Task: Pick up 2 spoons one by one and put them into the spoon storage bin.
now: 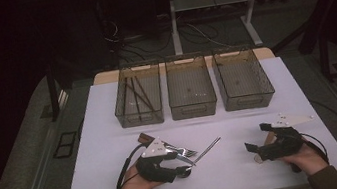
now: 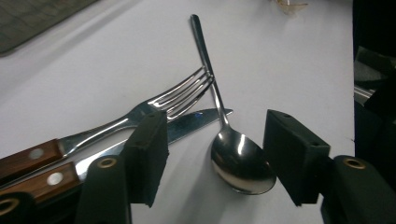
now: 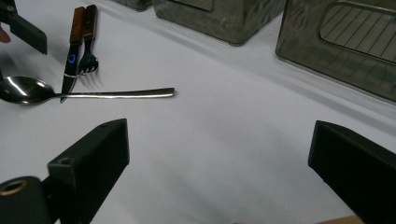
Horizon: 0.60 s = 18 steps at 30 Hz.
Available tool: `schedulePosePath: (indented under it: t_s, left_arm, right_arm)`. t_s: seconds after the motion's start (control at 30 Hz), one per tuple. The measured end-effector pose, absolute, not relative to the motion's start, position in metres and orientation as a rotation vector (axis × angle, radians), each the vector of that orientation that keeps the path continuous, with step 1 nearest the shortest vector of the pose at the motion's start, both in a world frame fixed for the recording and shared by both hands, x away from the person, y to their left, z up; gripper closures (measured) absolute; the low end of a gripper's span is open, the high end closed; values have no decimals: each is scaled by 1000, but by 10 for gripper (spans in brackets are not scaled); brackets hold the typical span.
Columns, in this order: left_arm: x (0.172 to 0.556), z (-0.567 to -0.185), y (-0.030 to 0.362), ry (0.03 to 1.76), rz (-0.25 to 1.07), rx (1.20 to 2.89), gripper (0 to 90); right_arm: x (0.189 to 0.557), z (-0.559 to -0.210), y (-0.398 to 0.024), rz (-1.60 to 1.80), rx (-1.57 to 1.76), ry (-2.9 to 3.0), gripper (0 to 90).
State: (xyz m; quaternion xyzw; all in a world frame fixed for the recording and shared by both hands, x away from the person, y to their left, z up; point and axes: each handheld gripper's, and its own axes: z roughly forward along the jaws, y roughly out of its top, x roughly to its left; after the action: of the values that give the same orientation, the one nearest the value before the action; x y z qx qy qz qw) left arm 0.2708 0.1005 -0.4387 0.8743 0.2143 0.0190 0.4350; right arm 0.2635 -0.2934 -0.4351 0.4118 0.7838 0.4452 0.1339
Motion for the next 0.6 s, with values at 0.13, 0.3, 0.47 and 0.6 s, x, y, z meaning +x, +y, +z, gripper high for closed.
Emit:
schedulePosePath:
  t_s: [0.13,0.3,0.47,0.6]
  left_arm:
    - [270,-440,95,523,28,2200,442]
    - [269,-443,90,518,37,2247,456]
    - [269,-446,88,530,24,2256,474]
    - [268,-447,86,523,18,2270,479]
  right_arm:
    - [265,-437,-292,1284,1190,2283,53]
    - [264,-437,-292,1282,1193,2282,53]
    - [264,-436,-292,1279,1191,2282,52]
    - [264,-437,-292,1274,1187,2284,52]
